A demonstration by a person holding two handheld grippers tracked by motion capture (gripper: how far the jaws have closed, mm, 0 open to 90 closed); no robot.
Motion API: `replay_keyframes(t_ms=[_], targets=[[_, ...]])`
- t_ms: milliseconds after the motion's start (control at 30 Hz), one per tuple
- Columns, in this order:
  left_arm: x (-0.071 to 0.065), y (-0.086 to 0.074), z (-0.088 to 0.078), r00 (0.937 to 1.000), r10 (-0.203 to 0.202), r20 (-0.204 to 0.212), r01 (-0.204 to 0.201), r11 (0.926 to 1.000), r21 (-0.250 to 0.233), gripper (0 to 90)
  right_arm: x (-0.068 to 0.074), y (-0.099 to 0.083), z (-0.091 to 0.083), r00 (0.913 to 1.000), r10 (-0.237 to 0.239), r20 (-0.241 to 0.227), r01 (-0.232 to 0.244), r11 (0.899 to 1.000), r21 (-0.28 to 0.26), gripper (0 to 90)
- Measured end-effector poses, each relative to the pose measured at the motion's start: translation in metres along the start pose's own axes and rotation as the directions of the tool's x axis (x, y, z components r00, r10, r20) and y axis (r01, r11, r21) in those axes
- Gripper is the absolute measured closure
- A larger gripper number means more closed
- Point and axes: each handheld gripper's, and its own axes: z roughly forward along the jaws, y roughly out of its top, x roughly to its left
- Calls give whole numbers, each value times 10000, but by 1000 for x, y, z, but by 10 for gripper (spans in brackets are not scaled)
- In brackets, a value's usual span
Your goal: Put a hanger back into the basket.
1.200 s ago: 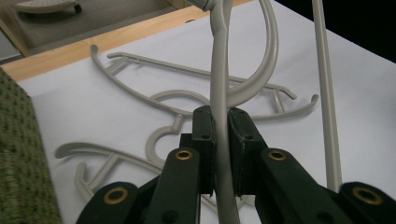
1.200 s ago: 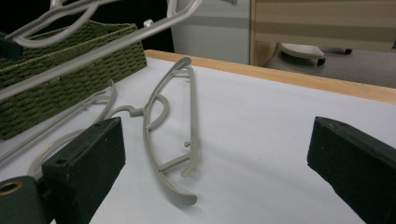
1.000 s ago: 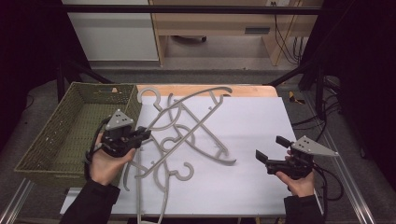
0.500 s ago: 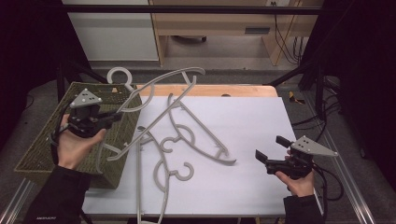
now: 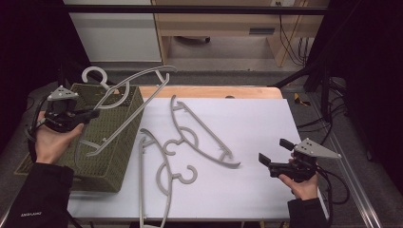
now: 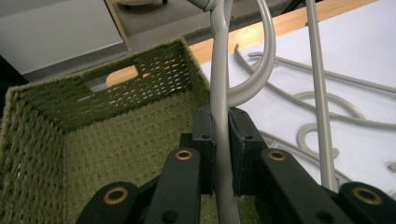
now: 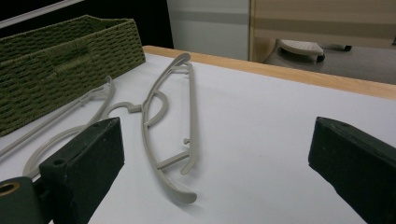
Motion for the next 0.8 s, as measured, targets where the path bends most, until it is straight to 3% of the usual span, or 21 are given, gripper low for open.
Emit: replay_keyframes(t_ms=[333, 600, 800], targets=[[34, -17, 3, 9983, -41, -578, 62, 9994, 355, 818, 0, -1, 2, 10000, 2, 41, -2, 10000, 74, 36], [55, -27, -4, 9945, 468, -932, -432, 9983, 399, 818, 1, -1, 4, 10000, 6, 33, -7, 9999, 117, 36], [73, -39, -7, 9919, 391, -1207, -330, 9981, 518, 818, 0, -2, 4, 10000, 5, 6, -5, 9999, 113, 36]])
